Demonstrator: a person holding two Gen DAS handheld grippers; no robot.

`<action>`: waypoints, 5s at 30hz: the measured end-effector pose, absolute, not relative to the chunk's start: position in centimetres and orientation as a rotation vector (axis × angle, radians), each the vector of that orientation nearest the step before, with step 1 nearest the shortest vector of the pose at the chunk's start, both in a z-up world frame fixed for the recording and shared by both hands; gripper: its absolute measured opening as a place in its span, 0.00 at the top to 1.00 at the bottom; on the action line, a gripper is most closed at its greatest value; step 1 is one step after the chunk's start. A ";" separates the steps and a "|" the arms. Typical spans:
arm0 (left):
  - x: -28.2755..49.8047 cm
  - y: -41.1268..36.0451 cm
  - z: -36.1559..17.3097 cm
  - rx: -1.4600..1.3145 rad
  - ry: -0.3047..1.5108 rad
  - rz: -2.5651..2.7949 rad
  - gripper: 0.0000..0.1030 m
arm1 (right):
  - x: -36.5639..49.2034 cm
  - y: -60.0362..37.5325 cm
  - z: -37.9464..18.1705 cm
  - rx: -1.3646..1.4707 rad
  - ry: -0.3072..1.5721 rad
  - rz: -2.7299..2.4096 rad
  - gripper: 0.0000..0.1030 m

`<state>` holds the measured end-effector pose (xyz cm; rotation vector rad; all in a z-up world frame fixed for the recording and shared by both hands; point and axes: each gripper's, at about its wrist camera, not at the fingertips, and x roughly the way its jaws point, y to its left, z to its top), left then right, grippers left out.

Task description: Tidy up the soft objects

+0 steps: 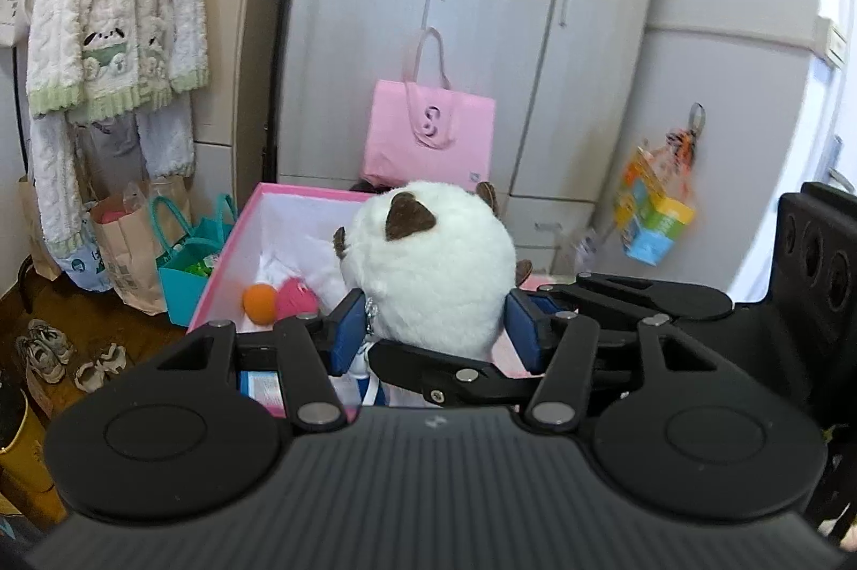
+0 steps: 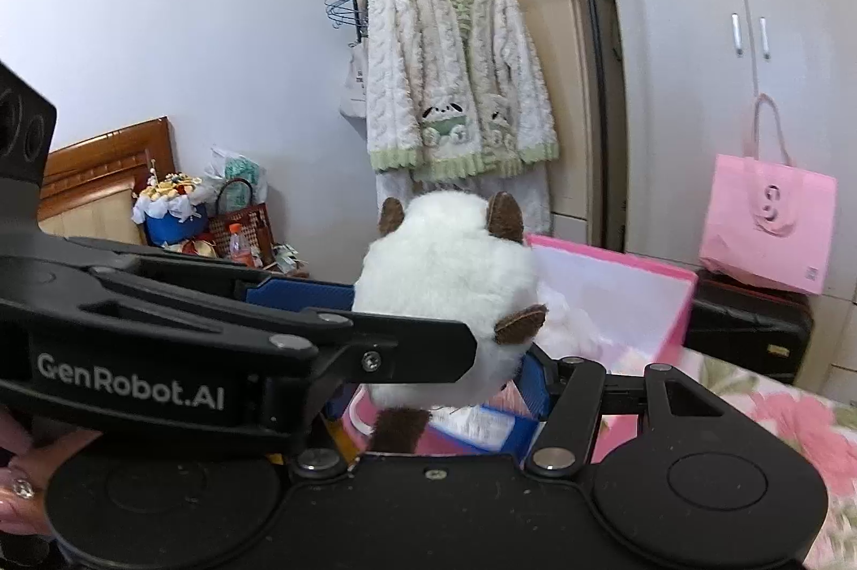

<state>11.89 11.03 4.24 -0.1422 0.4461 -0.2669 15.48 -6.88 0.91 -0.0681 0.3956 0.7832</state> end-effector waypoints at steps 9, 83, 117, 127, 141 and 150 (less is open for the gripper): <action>18.3 12.7 2.0 -0.263 0.486 -0.248 0.48 | 22.2 -5.3 -0.2 -0.090 0.461 0.810 0.37; 5.9 3.8 4.1 0.041 0.465 -0.174 0.00 | 4.5 -23.9 2.6 0.081 0.475 0.081 0.00; 3.2 1.1 2.5 0.101 0.439 -0.151 0.00 | 1.9 -22.6 1.3 -0.057 0.465 -0.056 0.00; 3.0 1.7 2.4 0.057 0.433 -0.113 0.00 | 1.6 -22.8 1.2 -0.070 0.456 -0.057 0.00; 3.2 2.7 2.0 0.065 0.421 -0.080 0.00 | 1.4 -22.8 0.9 -0.073 0.439 -0.076 0.00; 2.9 2.5 2.1 0.072 0.406 -0.086 0.00 | 1.6 -22.9 0.5 -0.056 0.442 -0.076 0.00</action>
